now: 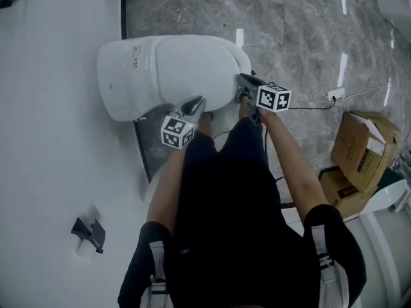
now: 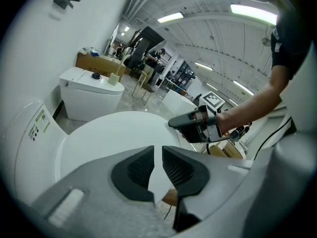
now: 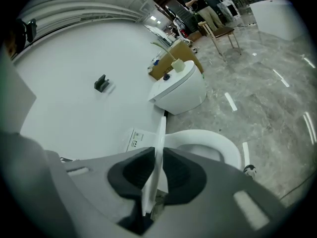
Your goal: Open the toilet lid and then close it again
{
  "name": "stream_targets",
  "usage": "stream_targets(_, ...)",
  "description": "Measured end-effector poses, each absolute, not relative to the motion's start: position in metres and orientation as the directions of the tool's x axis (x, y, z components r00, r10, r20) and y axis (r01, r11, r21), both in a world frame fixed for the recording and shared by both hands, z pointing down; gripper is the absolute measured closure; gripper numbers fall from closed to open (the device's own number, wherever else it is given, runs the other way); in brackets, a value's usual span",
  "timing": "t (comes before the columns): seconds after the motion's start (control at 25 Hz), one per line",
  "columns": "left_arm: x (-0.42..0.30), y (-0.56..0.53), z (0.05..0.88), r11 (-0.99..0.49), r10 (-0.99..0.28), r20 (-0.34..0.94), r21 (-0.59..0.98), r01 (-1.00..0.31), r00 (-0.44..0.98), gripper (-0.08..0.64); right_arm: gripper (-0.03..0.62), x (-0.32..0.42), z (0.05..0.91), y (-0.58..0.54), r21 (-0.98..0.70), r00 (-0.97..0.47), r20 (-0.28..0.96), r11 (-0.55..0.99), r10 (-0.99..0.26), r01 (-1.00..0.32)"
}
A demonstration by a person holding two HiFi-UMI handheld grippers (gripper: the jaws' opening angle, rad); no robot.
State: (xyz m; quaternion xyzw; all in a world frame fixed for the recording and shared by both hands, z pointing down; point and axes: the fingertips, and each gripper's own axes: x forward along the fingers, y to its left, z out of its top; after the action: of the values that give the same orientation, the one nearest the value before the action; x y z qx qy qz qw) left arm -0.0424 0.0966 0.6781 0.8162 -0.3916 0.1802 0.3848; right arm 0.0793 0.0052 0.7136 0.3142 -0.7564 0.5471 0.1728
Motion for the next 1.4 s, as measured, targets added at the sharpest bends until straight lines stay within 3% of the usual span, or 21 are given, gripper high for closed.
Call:
stream_targets(0.12,-0.041,0.101,0.668,-0.438,-0.482,0.593,0.475,-0.764,0.645,0.503,0.54,0.064,0.698,0.008,-0.72,-0.755,0.6,0.231,-0.266,-0.654)
stream_targets(0.56,-0.041,0.114,0.639,-0.504,-0.471,0.58,0.442,-0.742,0.665,0.394,0.534,0.003,0.645,0.015,-0.725,-0.793,0.56,0.321,-0.241,-0.609)
stream_targets(0.8,-0.045,0.118,0.632,-0.526,-0.48,0.593,0.394,-0.753,0.646,0.338,0.518,-0.043,0.616,0.021,-0.699,-0.823,0.529,0.443,-0.209,-0.561)
stream_targets(1.16,-0.083,0.108,0.628,-0.446,-0.577,0.634,0.283,-0.849,0.515,0.334,0.501,-0.084,0.594,0.032,-0.622,-0.823,0.536,0.572,-0.186,-0.535)
stream_targets(1.4,-0.109,0.107,0.623,-0.355,-0.63,0.627,0.293,-0.888,0.459,0.342,0.495,-0.105,0.585,0.034,-0.616,-0.837,0.524,0.608,-0.159,-0.501)
